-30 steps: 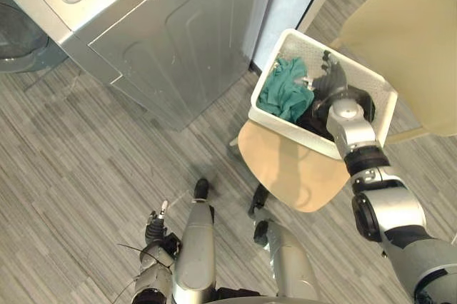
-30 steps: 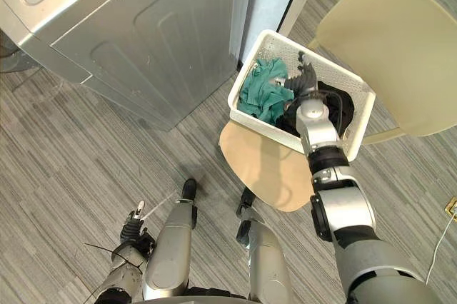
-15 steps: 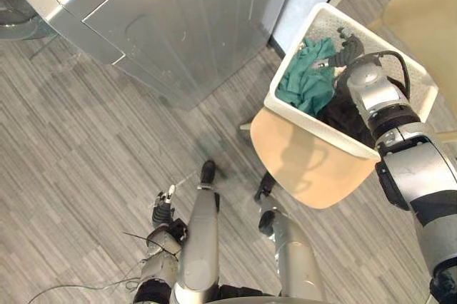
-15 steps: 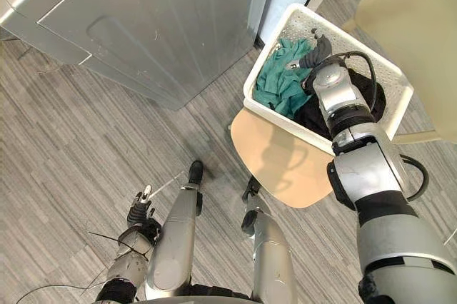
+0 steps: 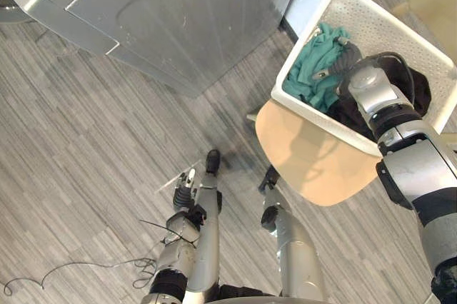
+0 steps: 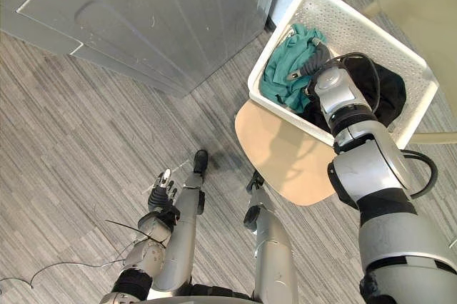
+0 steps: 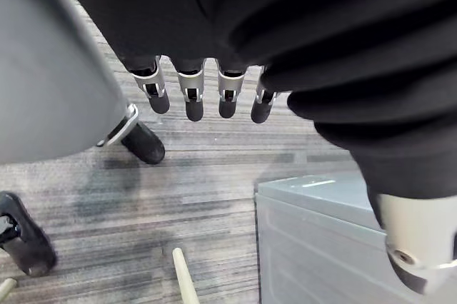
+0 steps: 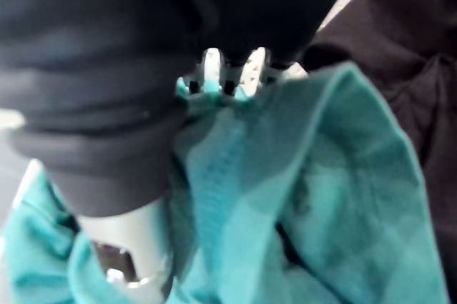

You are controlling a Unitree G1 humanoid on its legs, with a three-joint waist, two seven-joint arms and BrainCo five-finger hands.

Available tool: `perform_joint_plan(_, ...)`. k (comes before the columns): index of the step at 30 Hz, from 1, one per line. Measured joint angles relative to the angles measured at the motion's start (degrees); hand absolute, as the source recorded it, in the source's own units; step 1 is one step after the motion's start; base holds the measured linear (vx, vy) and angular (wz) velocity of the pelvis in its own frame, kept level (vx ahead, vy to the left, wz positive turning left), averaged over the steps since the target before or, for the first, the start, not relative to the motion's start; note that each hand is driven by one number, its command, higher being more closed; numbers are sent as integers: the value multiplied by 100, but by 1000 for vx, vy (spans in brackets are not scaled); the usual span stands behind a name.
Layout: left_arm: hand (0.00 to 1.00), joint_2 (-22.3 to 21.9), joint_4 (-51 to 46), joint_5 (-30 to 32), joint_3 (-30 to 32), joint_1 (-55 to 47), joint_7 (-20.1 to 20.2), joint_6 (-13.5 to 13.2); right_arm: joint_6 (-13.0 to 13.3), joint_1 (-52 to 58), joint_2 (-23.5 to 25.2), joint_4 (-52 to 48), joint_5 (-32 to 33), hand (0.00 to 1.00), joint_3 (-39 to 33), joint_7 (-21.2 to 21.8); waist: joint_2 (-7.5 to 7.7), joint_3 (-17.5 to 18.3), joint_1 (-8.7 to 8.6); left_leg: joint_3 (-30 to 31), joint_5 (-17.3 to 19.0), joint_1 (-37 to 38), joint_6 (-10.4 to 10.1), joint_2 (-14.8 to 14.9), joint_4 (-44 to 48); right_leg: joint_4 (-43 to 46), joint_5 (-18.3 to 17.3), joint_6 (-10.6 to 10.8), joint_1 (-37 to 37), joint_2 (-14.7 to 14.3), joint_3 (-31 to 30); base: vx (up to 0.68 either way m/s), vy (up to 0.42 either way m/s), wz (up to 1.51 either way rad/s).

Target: Pick up the laundry basket with both hands and put the clothes into the washing machine.

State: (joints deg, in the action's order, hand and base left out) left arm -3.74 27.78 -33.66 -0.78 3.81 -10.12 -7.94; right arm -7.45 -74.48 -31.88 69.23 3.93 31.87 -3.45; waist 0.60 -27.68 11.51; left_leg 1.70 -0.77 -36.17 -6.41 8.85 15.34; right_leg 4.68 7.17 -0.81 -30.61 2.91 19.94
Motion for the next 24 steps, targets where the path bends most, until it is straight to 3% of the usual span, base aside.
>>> perform_joint_plan(5,0,3,-590,-176,-131,7,-10,-36,27,-44,-260,63,-8,100,-21,-21,-31,-17,19,96,-121,-98,-29,-10,-151,-17,17,-22,-109,-6,96,33,-11,11)
perform_joint_plan(12,0,2,-1048,-391,-138,16,-46,-106,-15,181,-187,234,-439,100,-397,-82,-35,-14,25,11,-125,75,-33,2,-131,-16,17,-22,58,-4,77,62,18,-1)
perform_joint_plan(18,0,2,-1450,-276,-154,15,-141,-131,-18,846,-27,-273,-111,100,-1735,-532,-47,-7,-81,-100,-107,518,-13,21,-57,47,-45,52,493,7,41,20,9,-2)
perform_joint_plan(24,0,18,-1837,112,-634,-126,-152,-133,36,1634,15,-1742,304,100,-3005,-915,-45,8,-175,-286,-49,1117,71,11,-33,339,-217,40,902,89,-16,-38,21,-7)
